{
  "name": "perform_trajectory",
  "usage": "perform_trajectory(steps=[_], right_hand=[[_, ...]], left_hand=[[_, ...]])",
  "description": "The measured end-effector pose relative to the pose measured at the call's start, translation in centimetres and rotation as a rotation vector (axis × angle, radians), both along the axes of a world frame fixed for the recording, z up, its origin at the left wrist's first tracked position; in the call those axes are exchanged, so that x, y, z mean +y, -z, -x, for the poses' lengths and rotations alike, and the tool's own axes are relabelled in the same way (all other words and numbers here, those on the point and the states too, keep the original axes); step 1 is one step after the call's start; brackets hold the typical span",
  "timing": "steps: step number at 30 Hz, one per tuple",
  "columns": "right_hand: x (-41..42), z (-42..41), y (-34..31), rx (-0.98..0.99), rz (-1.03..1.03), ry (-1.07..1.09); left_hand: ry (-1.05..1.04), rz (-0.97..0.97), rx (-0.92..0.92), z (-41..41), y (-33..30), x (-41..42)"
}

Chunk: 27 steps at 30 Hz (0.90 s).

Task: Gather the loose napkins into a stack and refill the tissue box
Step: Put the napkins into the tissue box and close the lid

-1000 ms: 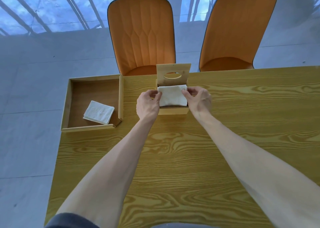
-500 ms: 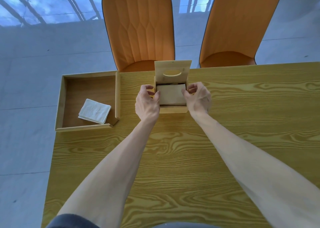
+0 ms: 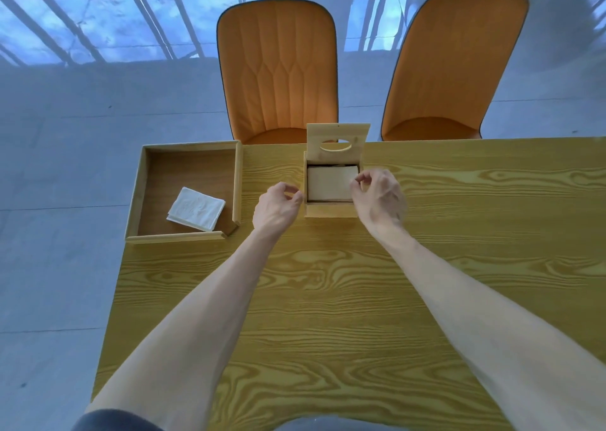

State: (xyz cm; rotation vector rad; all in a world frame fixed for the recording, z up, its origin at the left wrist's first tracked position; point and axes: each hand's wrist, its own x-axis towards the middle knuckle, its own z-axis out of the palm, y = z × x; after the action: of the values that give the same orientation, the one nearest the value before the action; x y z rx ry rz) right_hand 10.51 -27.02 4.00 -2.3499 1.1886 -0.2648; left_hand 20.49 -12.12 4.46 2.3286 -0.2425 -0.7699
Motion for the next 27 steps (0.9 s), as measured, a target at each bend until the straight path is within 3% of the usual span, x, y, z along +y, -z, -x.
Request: perform_trajectory(steps=[5,13,20,27], right_hand=[[3.3,-0.3,-1.7,0.040,0.140,-0.202],[10.8,-4.3,-2.6,0.275,-0.110,-0.457],[16.6,-8.7,-1.2,0.270,-0.282,-0.466],[19.2,-12.0,0.4,0.211,-0.477,-0.382]], left_hand=[[0.077,-0.089,0.059,-0.3,-0.8,3.9],[0.069,-0.172,0.018,-2.5,-1.3,11.3],[-0.061,-0.235,-0.095,-6.2,-1.0,17.4],[-0.130,-0.254,-0.077,-10.0,0.0,19.4]])
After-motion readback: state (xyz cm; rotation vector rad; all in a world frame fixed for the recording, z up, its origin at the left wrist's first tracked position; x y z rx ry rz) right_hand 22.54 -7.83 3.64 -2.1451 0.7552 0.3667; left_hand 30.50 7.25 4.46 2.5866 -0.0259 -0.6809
